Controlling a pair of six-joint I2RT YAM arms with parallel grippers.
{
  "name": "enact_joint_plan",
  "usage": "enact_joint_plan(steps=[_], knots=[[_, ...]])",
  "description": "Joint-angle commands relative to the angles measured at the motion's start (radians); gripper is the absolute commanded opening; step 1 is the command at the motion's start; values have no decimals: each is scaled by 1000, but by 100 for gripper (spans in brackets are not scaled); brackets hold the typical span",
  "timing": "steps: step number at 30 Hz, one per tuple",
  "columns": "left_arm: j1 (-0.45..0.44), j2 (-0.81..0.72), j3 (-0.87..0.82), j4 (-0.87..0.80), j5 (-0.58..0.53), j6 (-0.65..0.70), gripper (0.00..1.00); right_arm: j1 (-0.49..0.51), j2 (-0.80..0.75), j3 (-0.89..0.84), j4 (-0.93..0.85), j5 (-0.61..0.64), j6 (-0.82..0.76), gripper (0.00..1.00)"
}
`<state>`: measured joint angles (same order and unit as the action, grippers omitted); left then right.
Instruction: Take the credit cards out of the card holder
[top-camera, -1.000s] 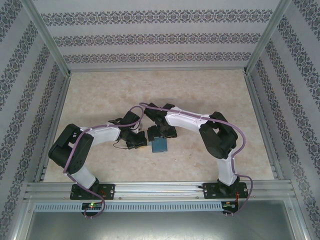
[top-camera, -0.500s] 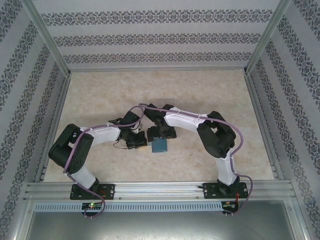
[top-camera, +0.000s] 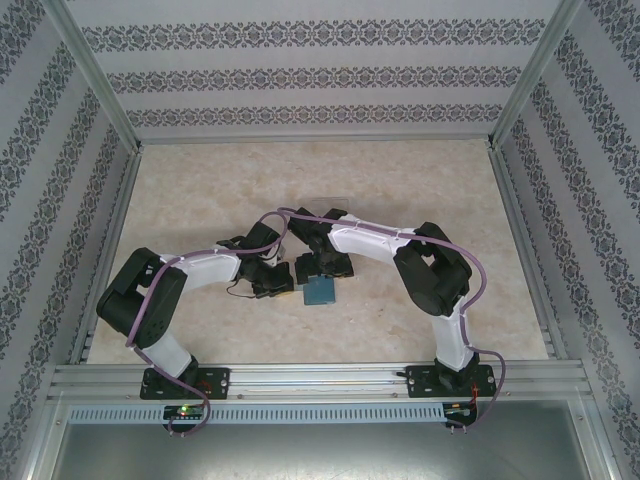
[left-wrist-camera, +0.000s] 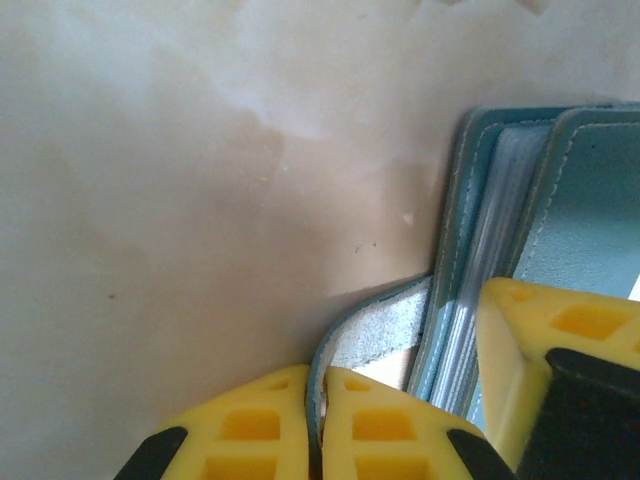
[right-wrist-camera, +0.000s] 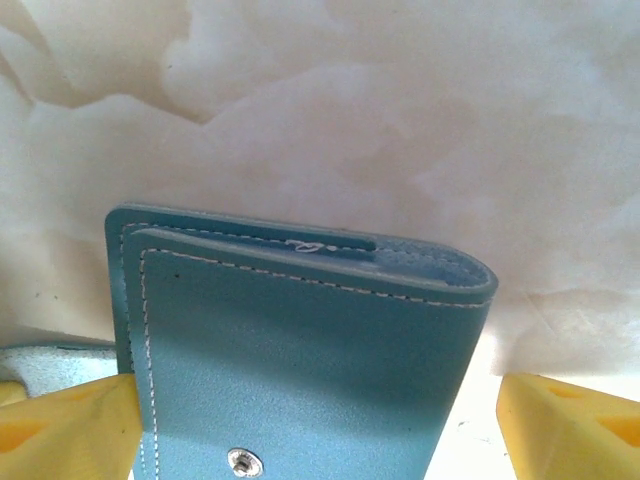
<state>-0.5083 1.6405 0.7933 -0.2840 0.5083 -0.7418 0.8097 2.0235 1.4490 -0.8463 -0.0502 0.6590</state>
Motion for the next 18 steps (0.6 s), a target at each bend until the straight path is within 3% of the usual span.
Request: enact_joint_plan(steps=[1,18], knots=[[5,-24,-5,-40,-53,-3,7,14,-14,9,-48,43,13,90],[5,-22,-7,-38,-59,-2,7,14,-110,-18,-99,83,14,89]])
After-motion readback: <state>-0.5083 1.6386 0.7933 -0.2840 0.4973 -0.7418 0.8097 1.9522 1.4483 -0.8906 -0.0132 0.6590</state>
